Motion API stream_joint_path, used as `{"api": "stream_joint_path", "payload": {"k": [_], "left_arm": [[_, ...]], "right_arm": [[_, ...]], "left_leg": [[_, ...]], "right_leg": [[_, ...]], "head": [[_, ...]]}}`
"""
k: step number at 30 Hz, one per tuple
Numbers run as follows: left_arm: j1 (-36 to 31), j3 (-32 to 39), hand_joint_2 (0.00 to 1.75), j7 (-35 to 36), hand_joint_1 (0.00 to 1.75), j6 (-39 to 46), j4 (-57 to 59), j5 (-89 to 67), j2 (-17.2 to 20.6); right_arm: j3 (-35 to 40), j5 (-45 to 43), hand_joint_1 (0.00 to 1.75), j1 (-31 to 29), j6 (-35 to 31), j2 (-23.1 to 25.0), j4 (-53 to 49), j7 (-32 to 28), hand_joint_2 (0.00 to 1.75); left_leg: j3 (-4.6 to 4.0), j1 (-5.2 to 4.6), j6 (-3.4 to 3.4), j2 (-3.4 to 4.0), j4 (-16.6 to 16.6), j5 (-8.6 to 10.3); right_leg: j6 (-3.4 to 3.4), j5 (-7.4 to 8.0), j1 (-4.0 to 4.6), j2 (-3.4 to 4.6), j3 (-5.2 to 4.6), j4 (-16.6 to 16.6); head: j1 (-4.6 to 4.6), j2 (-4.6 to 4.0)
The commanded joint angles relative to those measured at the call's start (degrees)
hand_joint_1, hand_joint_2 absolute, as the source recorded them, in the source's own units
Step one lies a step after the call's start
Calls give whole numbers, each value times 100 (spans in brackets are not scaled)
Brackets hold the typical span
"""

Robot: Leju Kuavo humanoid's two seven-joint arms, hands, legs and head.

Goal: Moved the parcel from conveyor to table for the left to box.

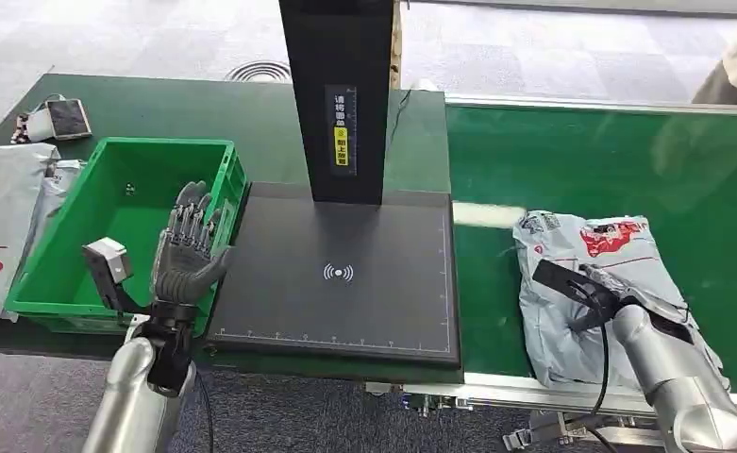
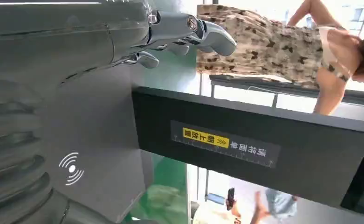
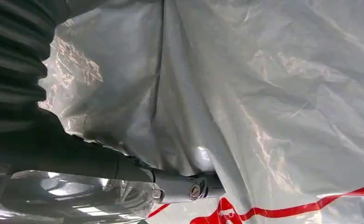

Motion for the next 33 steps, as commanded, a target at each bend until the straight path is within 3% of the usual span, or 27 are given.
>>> {"api": "stream_joint_path", "payload": {"k": [1,24,26,27,30,33], "left_arm": [[-11,-26,175,118,0,-21,86,-81,213],[97,98,175,158,0,-61,-103,-81,219],[180,121,175,185,0,-56,-249,-64,249],[256,158,175,214,0,-28,-333,-54,241],[483,196,175,239,0,-18,-629,-40,283],[546,223,175,243,0,13,-734,-18,276]], "right_arm": [[417,-381,175,388,-45,-48,-209,107,175],[488,-729,175,200,-315,-51,-568,181,175],[416,-837,175,217,-535,42,-768,267,175],[203,-933,175,274,-1033,173,-922,330,175],[-64,-1001,175,328,-1655,443,-1371,377,175],[-275,-1039,175,374,-2260,629,-1830,110,175]], "left_leg": [[18,8,-5,-4,-9,-4],[25,4,-4,12,-7,-8],[28,6,-5,18,-7,-10],[33,5,-6,25,-10,-11],[42,7,-8,52,-14,-17],[13,4,-3,37,-4,-12]], "right_leg": [[-9,-4,9,-7,22,-13],[-11,-4,6,8,24,-10],[-13,-4,8,13,26,-11],[-15,-3,8,19,28,-13],[-18,0,9,47,28,-16],[-8,0,5,35,7,-4]], "head": [[0,0],[0,0],[-2,0],[0,0],[0,0],[0,0]]}}
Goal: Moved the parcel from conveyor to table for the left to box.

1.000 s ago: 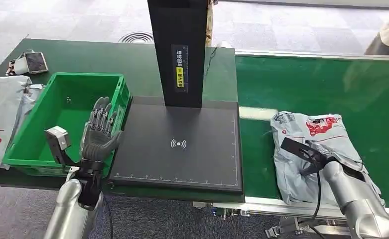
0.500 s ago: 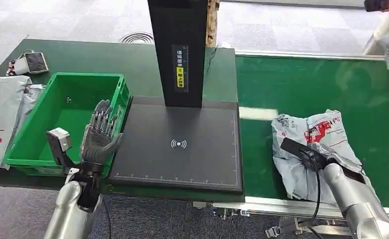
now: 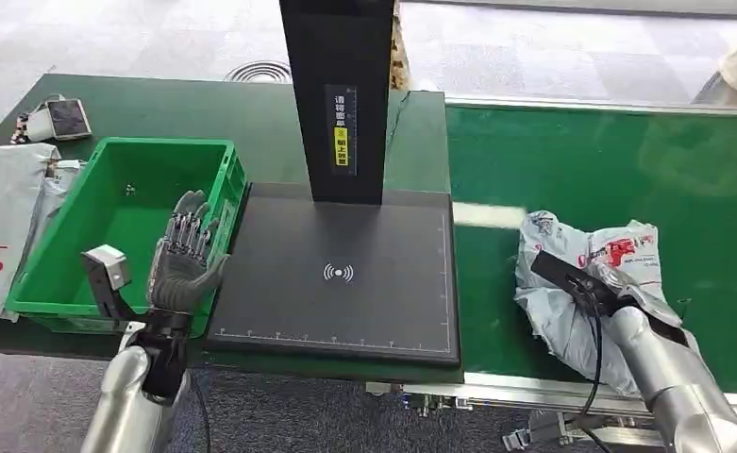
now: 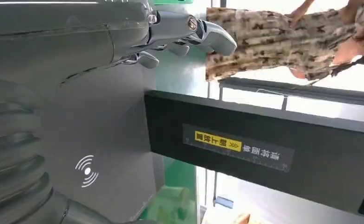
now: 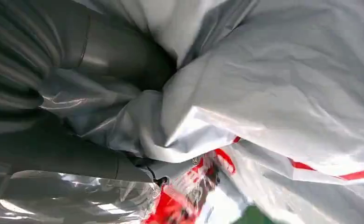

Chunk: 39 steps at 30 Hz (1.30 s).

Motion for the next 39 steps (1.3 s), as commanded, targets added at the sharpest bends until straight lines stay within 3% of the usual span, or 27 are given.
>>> {"api": "stream_joint_path", "payload": {"k": [1,17,22,25,27,30,31,32,34,37,39], "left_arm": [[304,145,175,92,0,39,-533,59,201],[293,142,175,92,0,41,-530,60,191],[221,132,175,18,0,128,-428,23,22],[53,97,175,-124,0,162,-250,46,47],[-34,107,175,-223,0,202,-201,79,77],[-276,147,175,-453,0,676,19,-79,2],[-658,47,175,-836,0,1321,387,-304,-19],[-879,-10,175,-841,0,1377,639,-175,-16],[-1044,-204,175,-927,0,1530,873,34,73],[-979,-335,175,-1031,0,1645,892,220,177],[-947,-378,175,-1057,0,1721,848,298,224]], "right_arm": [[-608,-145,175,110,-1613,733,-1300,-187,175],[-612,-143,175,141,-1604,708,-1301,-186,175],[-1021,-449,175,385,-2779,967,-1965,-1106,175],[-1098,-687,175,447,-3134,1076,-2374,-1697,175],[-947,-766,175,445,-3008,1085,-2609,-1954,175],[-327,-703,175,443,-2537,1212,-2792,-2295,175],[1755,-193,175,-298,-377,1405,-2423,-3683,175],[2363,-112,175,-619,-144,2031,-2008,-3509,175],[3433,-520,175,-1269,-218,2598,-1372,-3413,175],[3962,-907,175,-1556,-33,2585,-1589,-3301,175],[4142,-1175,175,-1617,97,2433,-1719,-3273,175]], "left_leg": [[18,4,-9,47,-6,-12],[17,4,-7,13,-8,-6],[9,3,-6,13,-4,-6],[19,5,-8,14,-7,-8],[6,2,-5,9,-4,-2],[15,4,-8,18,-7,-4],[10,4,-6,17,-5,-3],[19,5,-8,22,-10,-3],[24,5,-15,113,-7,-10],[19,9,-27,154,-20,-8],[19,1,-34,95,-16,8]], "right_leg": [[-14,1,5,43,1,-4],[-10,-4,4,9,9,-7],[-9,-4,3,9,1,-3],[-12,-6,6,10,11,-7],[-7,-2,3,6,-3,-3],[-12,-2,6,15,3,-4],[-8,0,6,14,-1,-4],[-12,1,7,19,7,-8],[-19,21,6,110,-17,5],[-36,33,14,152,-25,19],[-43,22,13,90,-33,21]], "head": [[2,0],[0,0],[0,0],[0,0],[0,0],[-2,0],[2,0],[0,0],[2,0],[2,0],[-9,0]]}}
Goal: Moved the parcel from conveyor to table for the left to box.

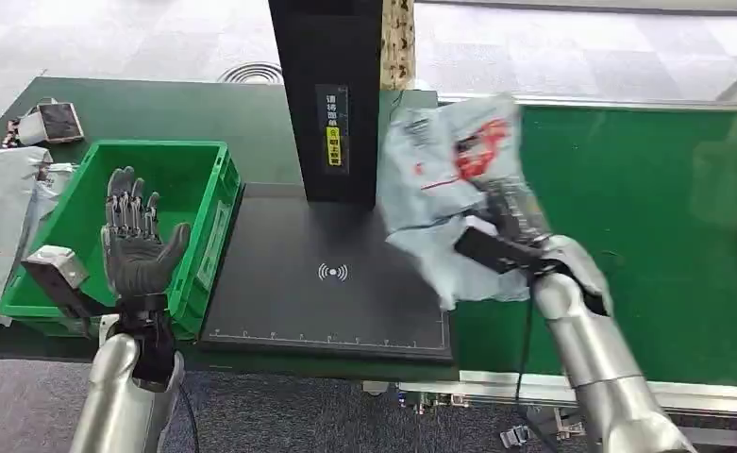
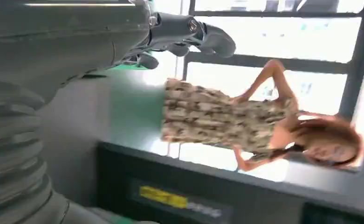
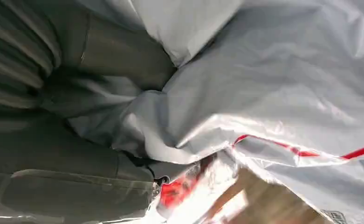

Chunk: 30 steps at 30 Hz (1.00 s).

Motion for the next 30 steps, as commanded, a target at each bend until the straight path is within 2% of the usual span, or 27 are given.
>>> {"api": "stream_joint_path", "payload": {"k": [1,2,4,16,17,18,21,25,30], "left_arm": [[-509,-438,175,-167,0,279,944,327,268],[-530,-442,175,-163,0,282,952,337,267],[-619,-442,175,-129,0,285,991,365,220],[-624,-406,175,-79,0,298,965,336,161],[-665,-378,175,-13,0,299,975,227,124],[-664,-334,175,42,0,337,987,182,152],[-636,-251,175,116,0,416,904,168,193],[-606,-241,175,129,0,420,847,159,206],[-553,-233,175,242,0,569,855,61,133]], "right_arm": [[3357,-877,175,-1430,388,566,592,93,175],[3390,-889,175,-1434,405,570,607,95,175],[3526,-1012,175,-1435,486,598,727,133,175],[3647,-1092,175,-1464,533,577,826,176,175],[3873,-1099,175,-1562,689,571,1095,336,175],[4221,-885,175,-1812,1047,698,1623,1062,175],[4751,-153,175,-2066,820,886,2455,1882,175],[4775,-83,175,-2062,733,888,2619,1938,175],[4922,526,175,-2130,595,917,3107,2719,175]], "left_leg": [[7,-2,-14,8,-6,3],[1,1,-6,-32,-4,13],[-4,7,-9,-57,-6,16],[-4,20,-6,-64,-9,14],[-15,20,-5,-65,-5,16],[-7,22,-5,-61,-7,12],[-12,19,-5,-52,-4,13],[-10,20,-5,-60,-7,15],[-8,19,-4,-66,-7,14]], "right_leg": [[-15,-5,-1,5,-7,9],[-9,-15,5,-41,4,3],[-11,-15,17,-64,14,-5],[-13,-17,11,-69,23,-12],[-10,-14,11,-70,14,-12],[-10,-13,13,-66,22,-17],[-9,-10,10,-57,12,-14],[-9,-10,13,-65,18,-18],[-8,-13,12,-71,22,-18]], "head": [[-15,0],[-9,0],[-9,0],[-7,0],[-9,0],[-9,0],[-7,0],[-6,0],[-9,0]]}}
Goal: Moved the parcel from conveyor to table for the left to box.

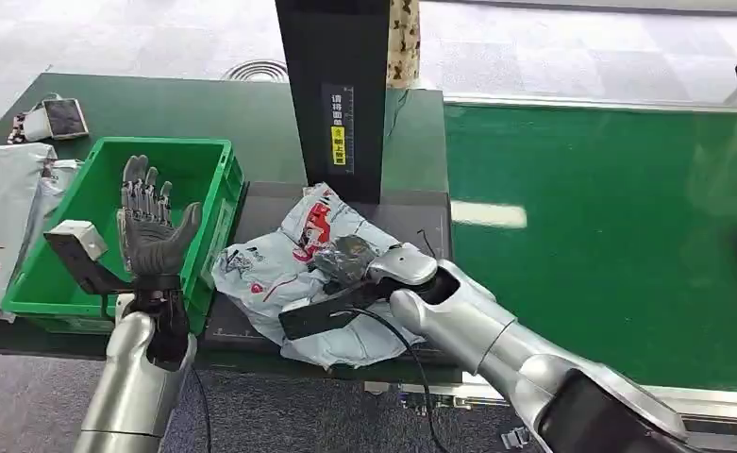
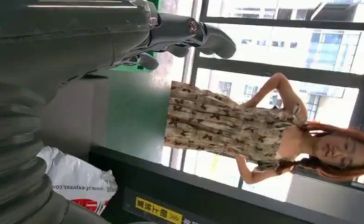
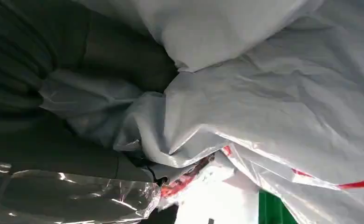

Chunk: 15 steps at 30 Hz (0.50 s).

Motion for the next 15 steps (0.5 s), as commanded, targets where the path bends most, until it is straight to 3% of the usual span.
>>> {"api": "stream_joint_path", "payload": {"k": [1,4,9,10,11,13,15], "left_arm": [[-166,-4,175,138,0,129,308,-124,62],[-103,-41,175,132,0,215,274,-157,8],[39,-161,175,77,0,332,108,-298,69],[62,-204,175,67,0,318,45,-338,93],[83,-256,175,69,0,264,-3,-379,125],[169,-322,175,74,0,206,-135,-469,181],[184,-321,175,75,0,205,-154,-474,183]], "right_arm": [[738,658,175,-451,-92,157,1367,843,175],[747,941,175,-487,-352,58,1480,1214,175],[417,992,175,-419,-850,-82,1482,1230,175],[206,891,33,-356,-1196,-104,1411,1132,175],[100,875,0,-330,-1421,-117,1375,1066,0],[-247,621,0,-219,-1836,-210,1166,808,0],[-258,622,0,-215,-1834,-226,1151,803,0]], "left_leg": [[15,2,-2,-3,-5,-1],[20,1,-1,-2,-6,-1],[16,0,1,-10,-4,2],[18,1,1,-9,-3,2],[13,2,1,-7,1,2],[13,2,1,-10,4,2],[17,2,2,-9,2,2]], "right_leg": [[-5,-3,2,-5,16,-6],[-7,-3,1,-6,21,-7],[2,3,0,-13,22,-9],[1,3,0,-12,25,-10],[3,4,1,-9,19,-8],[5,5,1,-12,20,-8],[7,6,1,-12,24,-10]], "head": [[-4,0],[-4,0],[-4,0],[-4,0],[-4,0],[-2,0],[-2,0]]}}
